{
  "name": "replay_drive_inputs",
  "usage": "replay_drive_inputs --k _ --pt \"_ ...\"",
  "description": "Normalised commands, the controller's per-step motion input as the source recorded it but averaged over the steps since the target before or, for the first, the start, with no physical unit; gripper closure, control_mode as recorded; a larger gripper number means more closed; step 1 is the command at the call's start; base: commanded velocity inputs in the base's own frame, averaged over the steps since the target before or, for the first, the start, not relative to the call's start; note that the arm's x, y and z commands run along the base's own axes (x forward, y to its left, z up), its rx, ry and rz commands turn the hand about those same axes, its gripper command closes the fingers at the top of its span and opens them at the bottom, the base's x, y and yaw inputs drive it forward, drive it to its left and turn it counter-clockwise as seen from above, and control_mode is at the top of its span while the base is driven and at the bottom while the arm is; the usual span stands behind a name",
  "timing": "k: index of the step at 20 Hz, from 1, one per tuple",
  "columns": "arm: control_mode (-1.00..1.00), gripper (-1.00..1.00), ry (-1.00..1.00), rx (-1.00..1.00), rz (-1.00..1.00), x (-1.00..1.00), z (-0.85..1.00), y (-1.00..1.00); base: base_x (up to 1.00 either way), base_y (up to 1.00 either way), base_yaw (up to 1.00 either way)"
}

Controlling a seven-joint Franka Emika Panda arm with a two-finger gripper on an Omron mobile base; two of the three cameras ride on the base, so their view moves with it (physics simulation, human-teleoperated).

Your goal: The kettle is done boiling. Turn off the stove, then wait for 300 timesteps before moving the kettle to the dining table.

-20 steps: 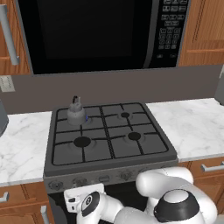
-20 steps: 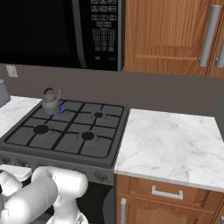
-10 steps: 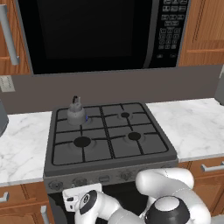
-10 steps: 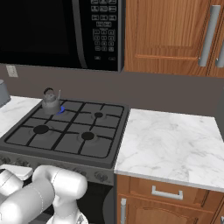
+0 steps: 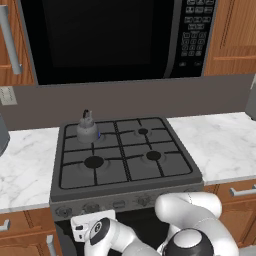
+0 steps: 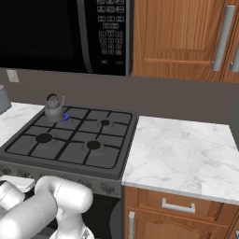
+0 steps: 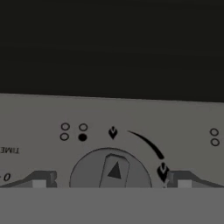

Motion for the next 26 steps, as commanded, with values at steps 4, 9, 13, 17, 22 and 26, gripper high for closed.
replay_drive_inputs --k 4,9,13,17,22,26 --pt "-1.00 1.00 0.00 0.00 0.00 0.00 0.00 0.00 0.00 0.00 0.00" --pt "-1.00 1.00 0.00 0.00 0.00 0.00 0.00 0.00 0.00 0.00 0.00" --pt "-1.00 1.00 0.00 0.00 0.00 0.00 0.00 0.00 0.00 0.00 0.00" --pt "-1.00 1.00 0.00 0.00 0.00 0.00 0.00 0.00 0.00 0.00 0.00" --pt "-1.00 1.00 0.00 0.00 0.00 0.00 -0.01 0.00 0.00 0.00 0.00" --pt "-1.00 1.00 0.00 0.02 0.00 0.00 0.00 -0.06 0.00 0.00 0.00"
